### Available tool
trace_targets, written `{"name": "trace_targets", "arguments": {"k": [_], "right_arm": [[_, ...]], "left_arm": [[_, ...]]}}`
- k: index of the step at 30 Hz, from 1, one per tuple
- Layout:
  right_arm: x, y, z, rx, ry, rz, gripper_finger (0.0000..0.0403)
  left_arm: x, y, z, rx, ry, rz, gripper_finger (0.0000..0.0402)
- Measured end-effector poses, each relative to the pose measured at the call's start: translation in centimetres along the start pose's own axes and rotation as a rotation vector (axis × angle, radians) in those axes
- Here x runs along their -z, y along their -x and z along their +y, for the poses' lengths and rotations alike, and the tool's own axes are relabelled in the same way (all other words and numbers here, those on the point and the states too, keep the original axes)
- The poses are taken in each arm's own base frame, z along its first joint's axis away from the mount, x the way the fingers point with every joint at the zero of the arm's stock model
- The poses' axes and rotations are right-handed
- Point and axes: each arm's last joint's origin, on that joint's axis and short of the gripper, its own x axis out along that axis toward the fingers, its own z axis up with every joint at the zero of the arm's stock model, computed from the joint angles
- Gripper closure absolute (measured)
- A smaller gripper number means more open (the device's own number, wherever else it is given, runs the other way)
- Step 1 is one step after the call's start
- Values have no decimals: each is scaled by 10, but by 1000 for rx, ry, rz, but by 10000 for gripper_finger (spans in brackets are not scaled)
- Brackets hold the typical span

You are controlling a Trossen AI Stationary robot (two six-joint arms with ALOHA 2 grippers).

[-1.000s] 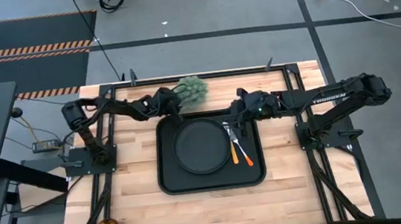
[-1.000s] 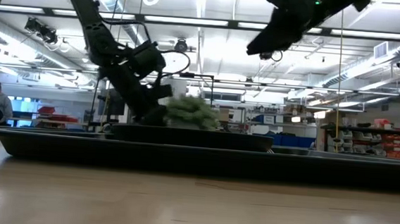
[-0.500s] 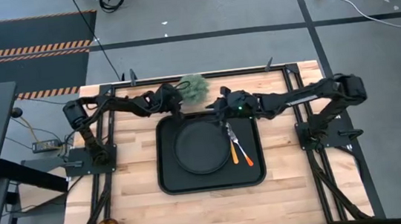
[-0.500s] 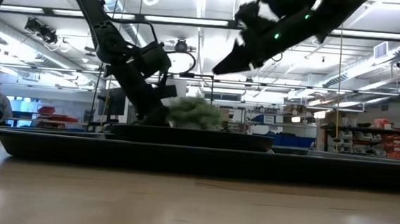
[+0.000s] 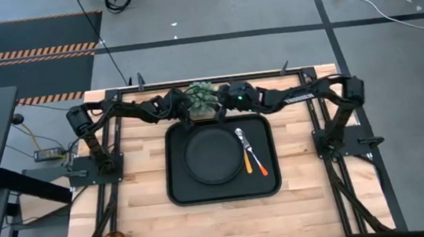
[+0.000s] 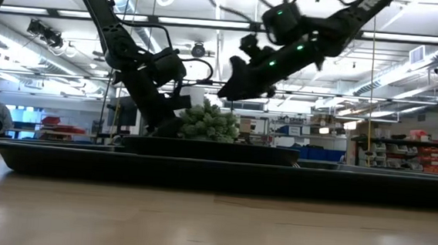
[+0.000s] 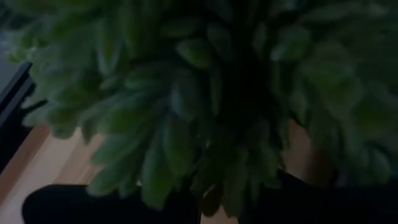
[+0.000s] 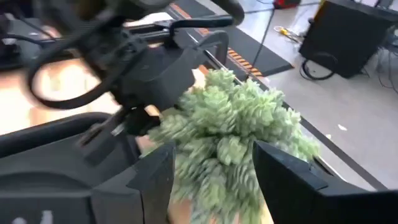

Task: Pick and place plate/cup/fork/spoon on tray
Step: Move the gray vase plant to the top right of the table

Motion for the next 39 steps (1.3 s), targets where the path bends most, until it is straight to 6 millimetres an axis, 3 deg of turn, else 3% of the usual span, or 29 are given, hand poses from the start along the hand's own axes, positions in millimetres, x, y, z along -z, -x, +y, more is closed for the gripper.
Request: {"name": "trace_targets", "arguments": {"k": [8,17,25,32,39], "right_arm": [[-8,-39,-1,-20,91,23,176],[-9,-51,-17,108,64,-35,176],[2,-60,-23,88,-7,-3,184],[7,-65,-23,85,-60,-14,218],[15,-72,-22,82,-102,-8,297]], "left_arm": [[0,0,-1,1,26,1,335],[3,1,-8,18,6,14,335],[2,1,-10,21,3,11,335],[2,1,-11,23,-6,10,335],[4,1,-12,28,-12,34,335]]}}
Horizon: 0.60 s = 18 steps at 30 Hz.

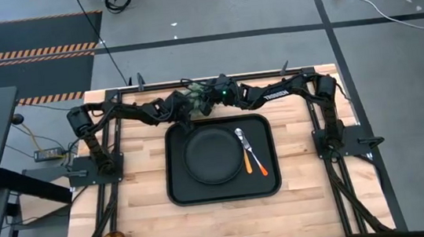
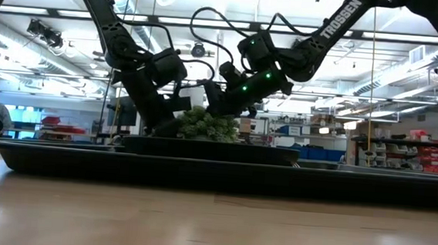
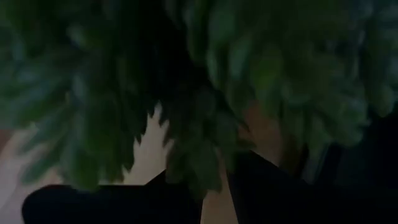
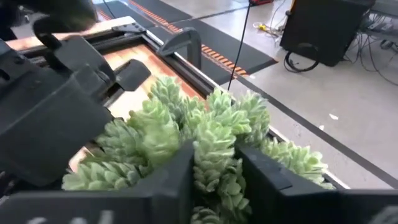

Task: Pick and place plate/cup/fork/spoon on tray
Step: Move the gray vase plant to the top right of the table

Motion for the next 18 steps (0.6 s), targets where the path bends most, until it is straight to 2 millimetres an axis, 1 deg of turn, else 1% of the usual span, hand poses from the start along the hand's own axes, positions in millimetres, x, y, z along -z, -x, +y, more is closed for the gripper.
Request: {"name": "trace_targets", "arguments": {"k": [4,7,12,18], "right_arm": [[1,1,2,-5,6,19,345],[0,2,5,-13,33,10,364],[-2,2,10,-31,76,-39,361],[-3,1,6,-25,64,-46,357]], "left_arm": [[3,0,0,1,7,28,335],[2,0,0,0,28,24,335],[1,0,0,-3,87,14,335],[-1,0,0,-5,90,-15,335]]}}
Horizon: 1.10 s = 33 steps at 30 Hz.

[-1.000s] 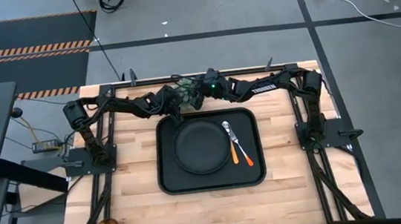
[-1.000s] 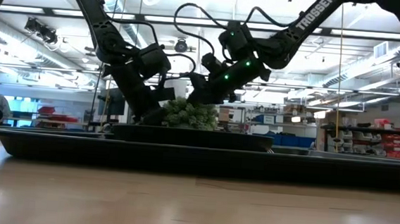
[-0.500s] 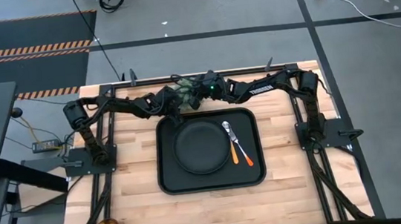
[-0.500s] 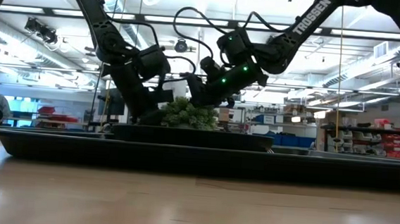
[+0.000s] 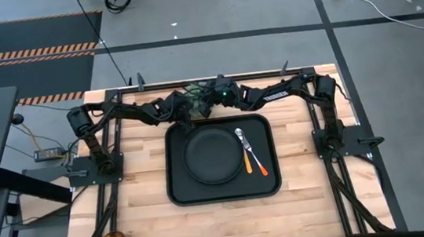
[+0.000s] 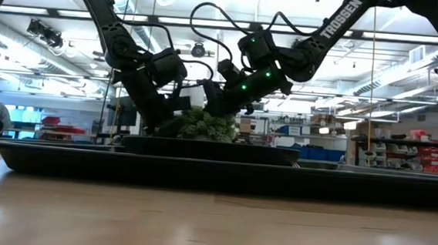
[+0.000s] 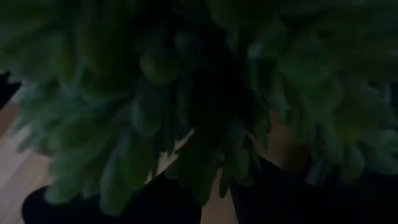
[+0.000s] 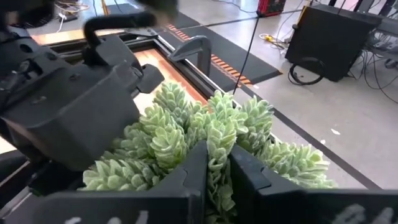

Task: Pick and place plate/cup/fork/spoon on tray
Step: Move the gray vase plant to the top right of the table

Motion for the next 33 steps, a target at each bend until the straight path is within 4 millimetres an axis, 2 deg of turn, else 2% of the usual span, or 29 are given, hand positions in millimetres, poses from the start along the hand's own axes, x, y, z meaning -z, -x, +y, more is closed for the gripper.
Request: {"name": "trace_targets", "arguments": {"k": [9,21,24,33], "right_arm": [[-5,1,-3,5,4,-33,356],[-7,8,-12,22,82,51,355],[-7,8,-14,27,91,53,355],[-7,8,-17,35,38,49,355]], "left_arm": [[-1,0,-1,-19,99,-13,335],[-3,3,-6,-59,35,-22,336],[-6,12,-4,-70,35,-16,335],[-22,58,6,-185,78,-78,336]]}}
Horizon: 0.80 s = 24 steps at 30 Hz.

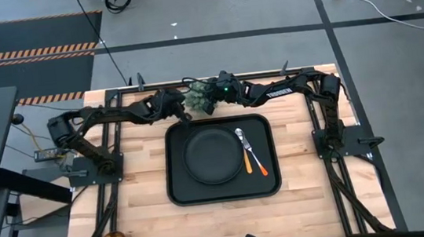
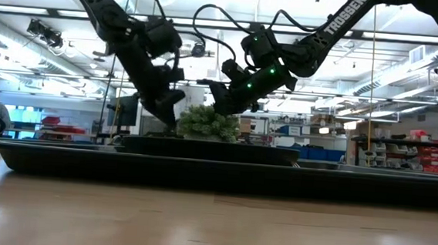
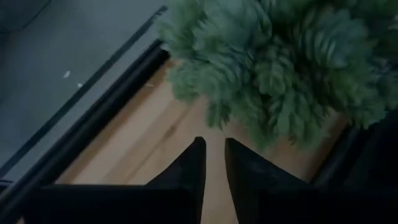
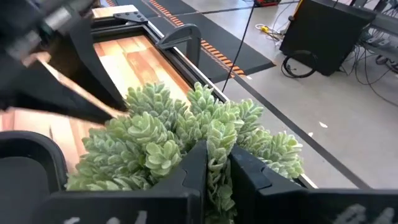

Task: Pick and place plate/cup/fork/spoon on tray
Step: Move the gray vase plant to the top right of the table

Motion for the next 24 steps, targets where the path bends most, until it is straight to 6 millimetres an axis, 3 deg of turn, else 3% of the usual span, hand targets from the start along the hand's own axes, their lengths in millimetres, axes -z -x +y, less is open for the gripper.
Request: {"name": "trace_targets", "arguments": {"k": [6,14,24], "right_arm": [[0,0,0,0,-2,-1,355],[0,1,2,-1,-9,6,355],[-15,19,8,-22,12,14,355]], "left_arm": [[-5,16,4,-5,7,-18,336],[0,17,3,-4,15,26,336],[3,34,-3,-84,-19,62,353]]}}
